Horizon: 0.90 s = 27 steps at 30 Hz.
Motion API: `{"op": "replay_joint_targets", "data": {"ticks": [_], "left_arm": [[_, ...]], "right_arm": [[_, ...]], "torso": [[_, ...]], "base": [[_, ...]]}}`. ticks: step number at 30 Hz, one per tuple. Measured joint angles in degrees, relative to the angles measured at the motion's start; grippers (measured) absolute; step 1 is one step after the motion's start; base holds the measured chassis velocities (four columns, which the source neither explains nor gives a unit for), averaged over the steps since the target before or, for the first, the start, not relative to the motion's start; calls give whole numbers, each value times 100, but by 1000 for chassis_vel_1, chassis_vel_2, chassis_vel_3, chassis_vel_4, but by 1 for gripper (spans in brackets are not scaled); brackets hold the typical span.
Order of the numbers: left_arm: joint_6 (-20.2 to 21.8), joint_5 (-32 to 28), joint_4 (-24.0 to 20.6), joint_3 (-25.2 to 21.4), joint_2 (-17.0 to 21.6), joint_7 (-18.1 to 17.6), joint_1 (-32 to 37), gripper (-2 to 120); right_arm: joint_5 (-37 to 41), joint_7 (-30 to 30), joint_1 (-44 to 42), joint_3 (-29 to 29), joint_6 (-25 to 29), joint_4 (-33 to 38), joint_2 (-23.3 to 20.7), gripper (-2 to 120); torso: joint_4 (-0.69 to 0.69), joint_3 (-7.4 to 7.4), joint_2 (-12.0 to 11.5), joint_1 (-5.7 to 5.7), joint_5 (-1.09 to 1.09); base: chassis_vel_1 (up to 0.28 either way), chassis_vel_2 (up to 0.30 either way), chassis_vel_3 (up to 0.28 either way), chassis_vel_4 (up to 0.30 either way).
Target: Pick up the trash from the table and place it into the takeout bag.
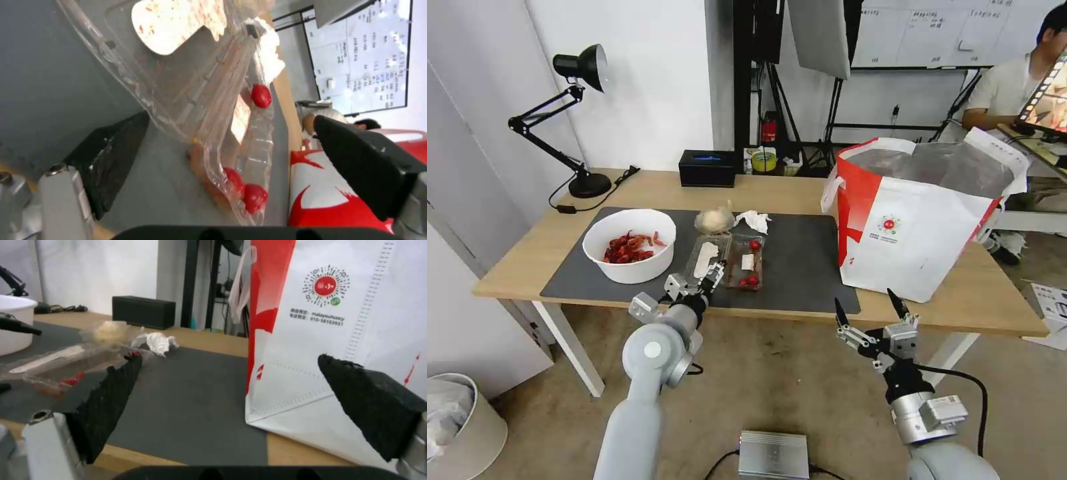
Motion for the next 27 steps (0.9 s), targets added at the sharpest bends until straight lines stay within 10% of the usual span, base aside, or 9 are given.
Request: {"op": "replay_joint_targets", "data": {"ticks": [27], "left_arm": [[-419,243,44,14,-15,-16,-13,100]], "right_arm": [[9,6,39,-46,33,-95,14,100]], "torso": [[0,1,0,0,-2]], "base": [[0,0,0,0]]}}
